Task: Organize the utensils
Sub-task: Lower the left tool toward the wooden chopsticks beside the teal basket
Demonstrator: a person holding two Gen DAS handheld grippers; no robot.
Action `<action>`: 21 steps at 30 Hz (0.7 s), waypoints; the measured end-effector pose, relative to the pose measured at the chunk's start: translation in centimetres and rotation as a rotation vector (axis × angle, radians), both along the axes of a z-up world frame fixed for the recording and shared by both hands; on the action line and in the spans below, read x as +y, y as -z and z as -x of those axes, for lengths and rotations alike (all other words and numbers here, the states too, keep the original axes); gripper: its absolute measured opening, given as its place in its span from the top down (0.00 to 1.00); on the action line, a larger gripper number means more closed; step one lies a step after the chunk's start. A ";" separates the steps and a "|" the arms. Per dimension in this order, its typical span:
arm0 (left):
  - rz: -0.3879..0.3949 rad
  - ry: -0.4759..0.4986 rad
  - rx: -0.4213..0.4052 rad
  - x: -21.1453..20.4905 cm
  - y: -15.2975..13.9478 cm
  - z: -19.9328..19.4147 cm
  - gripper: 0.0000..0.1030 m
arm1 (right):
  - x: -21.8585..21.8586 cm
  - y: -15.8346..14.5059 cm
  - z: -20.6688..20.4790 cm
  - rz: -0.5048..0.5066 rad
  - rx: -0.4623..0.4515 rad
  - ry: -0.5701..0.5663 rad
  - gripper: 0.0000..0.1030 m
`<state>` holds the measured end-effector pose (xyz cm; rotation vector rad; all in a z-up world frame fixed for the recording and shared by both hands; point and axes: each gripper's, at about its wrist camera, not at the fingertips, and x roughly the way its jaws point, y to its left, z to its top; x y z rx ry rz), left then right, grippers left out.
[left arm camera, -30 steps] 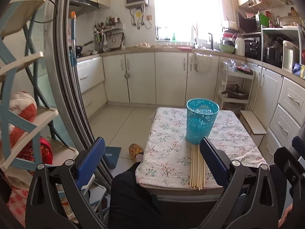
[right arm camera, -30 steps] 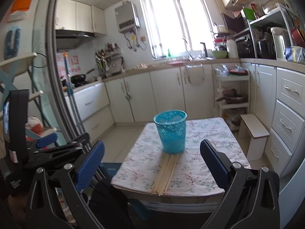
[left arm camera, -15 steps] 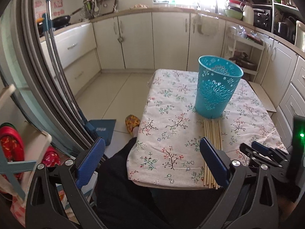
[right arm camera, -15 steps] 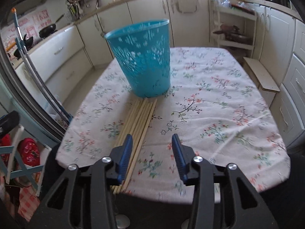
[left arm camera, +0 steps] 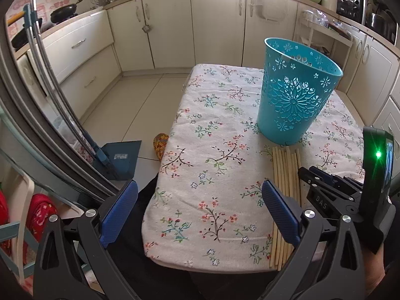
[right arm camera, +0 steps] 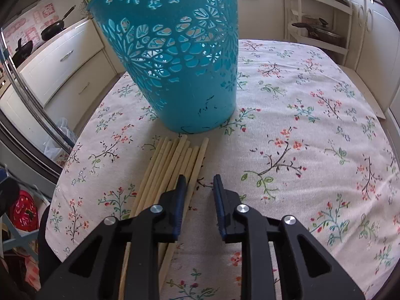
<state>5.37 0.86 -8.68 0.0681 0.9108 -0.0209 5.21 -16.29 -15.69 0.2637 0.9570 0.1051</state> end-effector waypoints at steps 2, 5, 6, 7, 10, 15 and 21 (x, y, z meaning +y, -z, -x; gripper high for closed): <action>0.008 0.028 0.018 -0.8 0.7 -1.0 0.07 | -0.4 0.0 0.0 0.004 -0.003 -0.016 0.82; 0.006 0.073 0.051 -2.3 2.2 -2.6 0.07 | -0.8 0.2 -0.3 0.018 -0.001 -0.047 0.90; 0.010 0.085 0.064 -2.7 2.6 -3.0 0.07 | -0.9 0.2 -0.2 0.022 0.001 -0.060 0.90; 0.014 0.094 0.075 -3.1 3.0 -3.5 0.07 | -0.9 0.3 -0.4 0.030 0.003 -0.071 0.90; 0.016 0.115 0.107 -4.4 4.6 -5.0 0.08 | -1.4 0.3 -0.1 0.037 0.009 -0.102 0.90; -0.021 0.131 0.131 -6.2 6.5 -6.7 0.08 | -3.3 0.5 0.0 0.031 0.019 -0.108 0.90; -0.045 0.133 0.154 -7.1 8.1 -7.7 0.07 | -4.4 0.4 -0.1 0.025 0.023 -0.094 0.90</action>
